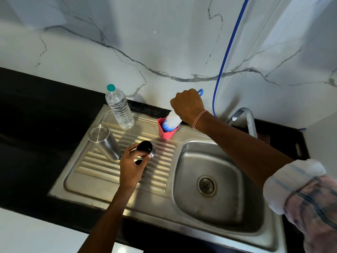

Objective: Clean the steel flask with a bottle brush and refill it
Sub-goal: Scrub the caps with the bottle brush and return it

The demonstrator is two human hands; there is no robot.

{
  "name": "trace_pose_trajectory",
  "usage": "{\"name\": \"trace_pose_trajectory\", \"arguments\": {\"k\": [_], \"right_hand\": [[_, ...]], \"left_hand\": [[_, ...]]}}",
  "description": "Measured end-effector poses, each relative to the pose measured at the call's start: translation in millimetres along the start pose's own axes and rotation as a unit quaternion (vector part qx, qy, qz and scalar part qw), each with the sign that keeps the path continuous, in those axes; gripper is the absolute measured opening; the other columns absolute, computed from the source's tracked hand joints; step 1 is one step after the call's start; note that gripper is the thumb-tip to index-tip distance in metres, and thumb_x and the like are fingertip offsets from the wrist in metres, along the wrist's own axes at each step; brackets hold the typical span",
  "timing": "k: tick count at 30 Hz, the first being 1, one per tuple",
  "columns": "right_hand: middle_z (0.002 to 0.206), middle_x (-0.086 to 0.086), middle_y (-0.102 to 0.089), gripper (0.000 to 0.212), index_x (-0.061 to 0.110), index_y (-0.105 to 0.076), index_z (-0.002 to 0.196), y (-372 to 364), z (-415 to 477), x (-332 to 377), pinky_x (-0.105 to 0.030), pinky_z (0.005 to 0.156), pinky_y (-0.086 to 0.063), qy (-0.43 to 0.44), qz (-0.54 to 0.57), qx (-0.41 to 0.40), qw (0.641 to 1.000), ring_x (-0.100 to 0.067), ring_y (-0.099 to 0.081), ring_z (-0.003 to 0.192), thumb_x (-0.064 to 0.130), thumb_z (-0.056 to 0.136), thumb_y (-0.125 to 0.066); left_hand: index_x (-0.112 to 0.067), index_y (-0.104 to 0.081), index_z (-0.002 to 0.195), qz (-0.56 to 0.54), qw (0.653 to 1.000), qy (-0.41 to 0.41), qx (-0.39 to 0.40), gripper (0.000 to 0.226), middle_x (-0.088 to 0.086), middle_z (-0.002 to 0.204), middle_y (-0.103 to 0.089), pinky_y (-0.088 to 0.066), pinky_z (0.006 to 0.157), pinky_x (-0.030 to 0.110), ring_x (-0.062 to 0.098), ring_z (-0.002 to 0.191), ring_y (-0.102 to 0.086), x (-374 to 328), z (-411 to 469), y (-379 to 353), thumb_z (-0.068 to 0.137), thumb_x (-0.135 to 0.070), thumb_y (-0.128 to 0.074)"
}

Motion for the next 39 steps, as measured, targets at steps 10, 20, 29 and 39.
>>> {"name": "trace_pose_trajectory", "arguments": {"k": [10, 20, 29, 39], "right_hand": [[0.083, -0.005, -0.058, 0.011, 0.016, -0.057, 0.090, 18, -42, -55, -0.037, 0.073, -0.038, -0.099, 0.014, -0.015, 0.995, -0.030, -0.068, 0.093, 0.006, 0.095, -0.058], [0.102, -0.008, -0.073, 0.019, 0.045, -0.072, 0.110, -79, -235, -110, -0.042, 0.080, -0.050, -0.396, 0.336, -0.039, 0.853, -0.040, -0.068, 0.096, 0.049, 0.093, -0.064], [0.047, 0.009, -0.050, 0.017, 0.024, -0.081, 0.098, -254, -366, 28, -0.011, 0.042, -0.030, -0.455, 0.707, 0.004, 0.542, 0.000, -0.039, 0.040, 0.011, 0.094, -0.071], [0.047, 0.007, -0.037, 0.027, 0.032, -0.080, 0.090, -272, -389, 78, -0.014, 0.048, -0.032, -0.400, 0.747, 0.000, 0.530, -0.003, -0.035, 0.046, 0.018, 0.101, -0.060]], "left_hand": [[-0.018, -0.077, 0.086, -0.034, 0.998, 0.043, 0.014, 0.011, -0.008, 0.122, -0.059, -0.050, 0.081, 0.006, 0.015, 0.117, -0.063, 5, 3, -10, 0.082, -0.013, -0.086], [0.003, -0.072, 0.096, -0.099, 0.991, 0.083, 0.026, 0.007, -0.015, 0.120, -0.059, -0.058, 0.078, 0.018, -0.002, 0.090, -0.068, -9, 1, -43, 0.091, -0.002, -0.074], [-0.010, -0.056, 0.096, -0.297, 0.900, 0.294, 0.129, 0.018, 0.011, 0.091, -0.074, -0.064, 0.080, 0.042, 0.036, 0.088, -0.077, -5, -22, -112, 0.108, -0.022, -0.052], [-0.017, -0.075, 0.093, -0.196, 0.919, 0.296, 0.171, 0.021, 0.006, 0.080, -0.070, -0.040, 0.060, 0.031, 0.011, 0.057, -0.053, -17, -40, -158, 0.103, -0.027, -0.059]]}}
Point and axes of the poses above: each hand's wrist, its own z-axis towards the middle knuckle, its own y-axis out of the back of the hand, x = y × z, the point moved 10 cm from there along z, towards the middle knuckle
